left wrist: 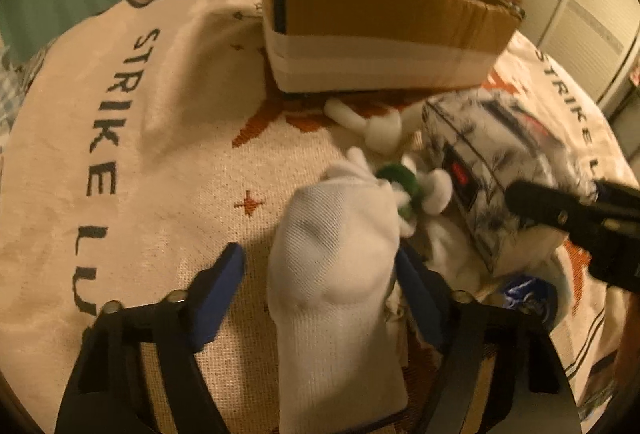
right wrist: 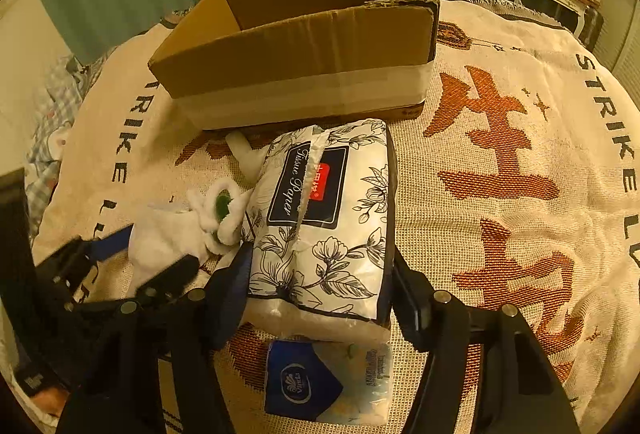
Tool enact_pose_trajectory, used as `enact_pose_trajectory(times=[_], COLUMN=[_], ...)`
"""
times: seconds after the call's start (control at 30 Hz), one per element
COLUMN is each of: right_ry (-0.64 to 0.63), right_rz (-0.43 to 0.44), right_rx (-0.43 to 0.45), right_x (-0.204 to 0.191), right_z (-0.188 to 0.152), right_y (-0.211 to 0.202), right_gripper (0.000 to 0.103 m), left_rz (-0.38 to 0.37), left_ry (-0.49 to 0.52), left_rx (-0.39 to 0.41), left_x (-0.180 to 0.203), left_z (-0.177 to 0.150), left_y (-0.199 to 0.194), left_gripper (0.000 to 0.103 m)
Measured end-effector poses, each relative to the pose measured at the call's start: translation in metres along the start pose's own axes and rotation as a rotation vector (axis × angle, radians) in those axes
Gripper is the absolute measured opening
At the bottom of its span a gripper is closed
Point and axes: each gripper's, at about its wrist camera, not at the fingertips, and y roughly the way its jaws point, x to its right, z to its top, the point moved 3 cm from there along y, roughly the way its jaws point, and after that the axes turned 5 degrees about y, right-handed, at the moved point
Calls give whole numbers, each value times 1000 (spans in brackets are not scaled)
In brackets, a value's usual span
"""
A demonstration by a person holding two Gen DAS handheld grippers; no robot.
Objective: Organize soft objects
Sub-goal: 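Grasp the white sock with the left gripper while the right grasps the floral tissue pack, then carry the sock and tissue pack into the cardboard box and open both grippers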
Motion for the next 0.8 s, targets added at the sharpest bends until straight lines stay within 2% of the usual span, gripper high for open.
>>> enact_pose_trajectory(times=[0.03,0.13,0.2,0.4,0.6,0.8], right_ry=[-1,-4,-4,4,-47,-115], right_rz=[0,-1,1,5,-6,5], right_rx=[2,13,30,97,239,375], right_x=[0,-1,-2,-6,-21,-40], right_z=[0,1,1,-3,7,31], right_y=[-1,-6,-14,-52,-107,-158], right_gripper=[61,57,54,50,49,49], left_rz=[-9,-28,-12,-17,-10,-30], left_ry=[4,1,13,-24,-1,11], left_rx=[-2,7,16,65,157,261], left_x=[0,1,0,-13,-9,-6], left_z=[0,1,0,5,22,55], left_y=[0,-6,-13,-46,-97,-143], left_gripper=[57,47,45,44,44,44])
